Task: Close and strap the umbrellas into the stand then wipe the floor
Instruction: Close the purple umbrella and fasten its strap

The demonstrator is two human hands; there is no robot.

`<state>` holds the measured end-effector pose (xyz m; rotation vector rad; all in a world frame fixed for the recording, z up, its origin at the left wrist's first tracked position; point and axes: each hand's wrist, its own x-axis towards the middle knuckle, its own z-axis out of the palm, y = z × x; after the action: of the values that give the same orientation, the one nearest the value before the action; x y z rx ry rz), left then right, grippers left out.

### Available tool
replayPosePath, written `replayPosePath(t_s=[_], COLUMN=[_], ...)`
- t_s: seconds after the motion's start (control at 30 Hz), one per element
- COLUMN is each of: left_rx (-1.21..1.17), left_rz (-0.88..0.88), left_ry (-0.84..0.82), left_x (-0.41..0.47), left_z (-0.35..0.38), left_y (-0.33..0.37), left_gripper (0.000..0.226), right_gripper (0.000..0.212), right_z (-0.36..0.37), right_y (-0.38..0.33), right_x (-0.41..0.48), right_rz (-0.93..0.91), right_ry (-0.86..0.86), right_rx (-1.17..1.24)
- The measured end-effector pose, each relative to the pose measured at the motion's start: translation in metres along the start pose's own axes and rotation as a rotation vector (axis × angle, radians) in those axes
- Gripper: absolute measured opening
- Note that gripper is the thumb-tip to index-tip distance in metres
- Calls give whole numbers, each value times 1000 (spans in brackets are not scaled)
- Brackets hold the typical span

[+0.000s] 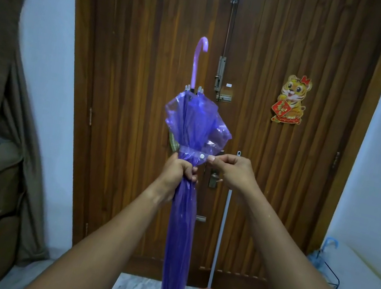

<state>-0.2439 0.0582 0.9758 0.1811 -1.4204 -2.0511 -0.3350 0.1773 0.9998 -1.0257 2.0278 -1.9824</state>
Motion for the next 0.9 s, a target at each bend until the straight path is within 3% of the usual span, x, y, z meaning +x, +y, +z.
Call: replayPosePath(t_s=[0.1,0.23,0.4,0.53,0.63,0.83,0.9], left_rx=[-144,-191,-176,-60,43,204,263], left_rz=[-109,-120,-158,-123,-93,125,180], left_ry=[-190,-350,-276,-221,-123,3,62], left_x=[-6,-3,3,5,8,13,15], left_z=[-4,-11,-15,-18,-19,-16,-12], left_y=[4,11,13,13,17,10,5], left_gripper=[17,24,40,44,54,9,9], right_gripper=[17,16,12,14,20,23,16], right_z=[1,6,11,11,11,15,16], right_y=[-2,-1,-8,-4,0,-1,-2], right_x=[-2,-2,1,4,5,4,5], right_rz=[47,11,-79,22,-22,-168,-183], right_ry=[-107,-214,-206,-270,-284,-114,-7], right_rx=[118,283,266,285,302,204,221])
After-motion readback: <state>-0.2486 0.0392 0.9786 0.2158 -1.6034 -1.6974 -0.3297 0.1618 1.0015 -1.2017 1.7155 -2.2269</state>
